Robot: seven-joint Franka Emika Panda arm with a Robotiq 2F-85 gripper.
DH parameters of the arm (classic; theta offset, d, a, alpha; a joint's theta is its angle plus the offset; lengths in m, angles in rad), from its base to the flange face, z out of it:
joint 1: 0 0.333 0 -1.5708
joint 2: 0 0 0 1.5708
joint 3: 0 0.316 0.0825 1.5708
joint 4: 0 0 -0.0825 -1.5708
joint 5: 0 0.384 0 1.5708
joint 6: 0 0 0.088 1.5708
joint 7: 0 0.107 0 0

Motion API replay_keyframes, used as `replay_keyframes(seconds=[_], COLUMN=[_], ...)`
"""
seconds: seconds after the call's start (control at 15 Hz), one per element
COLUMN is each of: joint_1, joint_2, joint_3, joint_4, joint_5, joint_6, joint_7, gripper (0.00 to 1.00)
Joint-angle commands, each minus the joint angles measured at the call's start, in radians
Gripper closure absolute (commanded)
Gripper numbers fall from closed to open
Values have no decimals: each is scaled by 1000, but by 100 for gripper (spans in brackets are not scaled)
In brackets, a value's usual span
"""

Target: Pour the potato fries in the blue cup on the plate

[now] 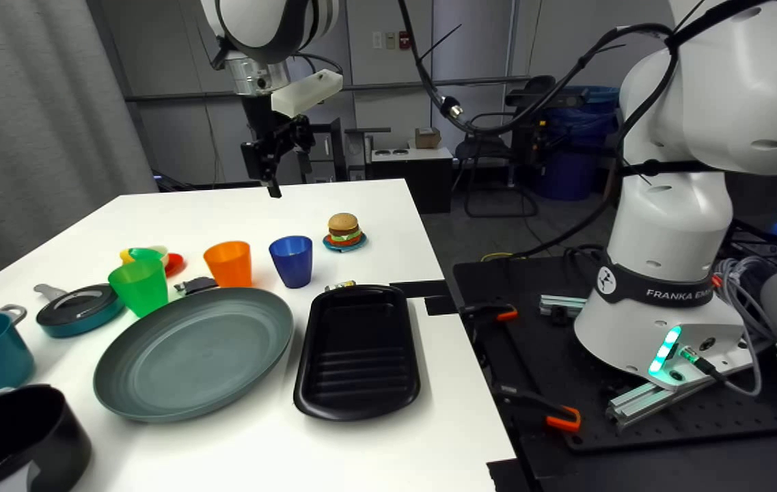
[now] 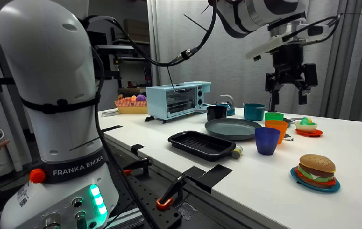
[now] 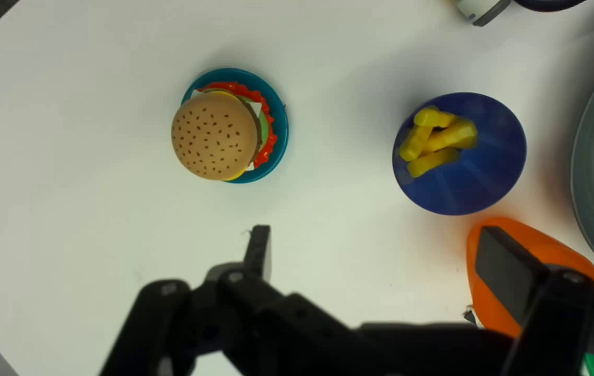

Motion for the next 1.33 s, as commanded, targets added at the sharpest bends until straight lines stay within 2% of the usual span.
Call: replay_keyframes(seconds=[0.0,0.4,1.27], joint_1=[-5,-1,-1], joint_2=[34,29,80], joint_3=[1,6,-20], joint_4=[28,-7,-63], joint_5=[48,74,43], joint_6=[20,50,158], joint_7=[-14,-19,-9], gripper=[0,0,0])
